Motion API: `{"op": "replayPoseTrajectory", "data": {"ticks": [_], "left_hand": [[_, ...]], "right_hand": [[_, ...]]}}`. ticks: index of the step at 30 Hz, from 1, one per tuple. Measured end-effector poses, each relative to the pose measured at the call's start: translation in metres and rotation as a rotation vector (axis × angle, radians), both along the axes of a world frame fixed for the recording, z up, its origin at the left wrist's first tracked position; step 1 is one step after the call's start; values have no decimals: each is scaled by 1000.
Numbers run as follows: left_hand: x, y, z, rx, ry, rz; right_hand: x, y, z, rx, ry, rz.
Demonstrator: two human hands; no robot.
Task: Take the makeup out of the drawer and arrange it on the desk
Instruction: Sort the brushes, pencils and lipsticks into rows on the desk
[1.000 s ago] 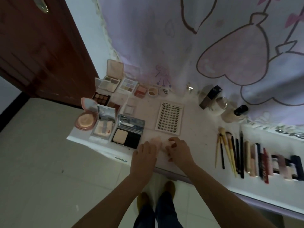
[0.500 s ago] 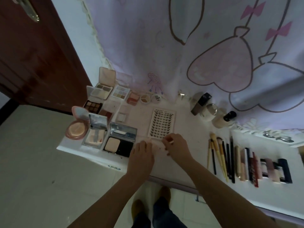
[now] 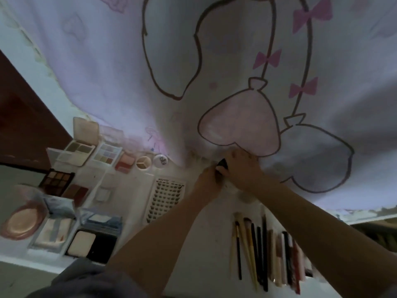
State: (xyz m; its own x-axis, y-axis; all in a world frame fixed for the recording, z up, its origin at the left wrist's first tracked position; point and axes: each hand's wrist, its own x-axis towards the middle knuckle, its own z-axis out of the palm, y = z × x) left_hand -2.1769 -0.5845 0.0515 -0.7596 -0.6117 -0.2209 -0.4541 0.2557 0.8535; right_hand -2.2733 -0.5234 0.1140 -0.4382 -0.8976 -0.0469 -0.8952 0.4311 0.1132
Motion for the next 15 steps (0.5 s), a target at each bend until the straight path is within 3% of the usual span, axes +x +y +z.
{"op": "replayPoseTrajectory", "data": {"ticks": [4,7,9,12,15], "left_hand": [[-10,-1,-15,118,-23,68],[-1,-5,-14,57,34,103],[12,-11,-7,16,89,95],[40,-21,23,32,161,33],[72,-24,59,129,107,-163]], "right_hand": [[-3,-3,-15,91,163,192],[-2,-7,-5,41,102,251],[3,-9,7,-36,-48,233],[13,-9,36,-134,-462,127],[26,-1,67,-19,-735,139]]}}
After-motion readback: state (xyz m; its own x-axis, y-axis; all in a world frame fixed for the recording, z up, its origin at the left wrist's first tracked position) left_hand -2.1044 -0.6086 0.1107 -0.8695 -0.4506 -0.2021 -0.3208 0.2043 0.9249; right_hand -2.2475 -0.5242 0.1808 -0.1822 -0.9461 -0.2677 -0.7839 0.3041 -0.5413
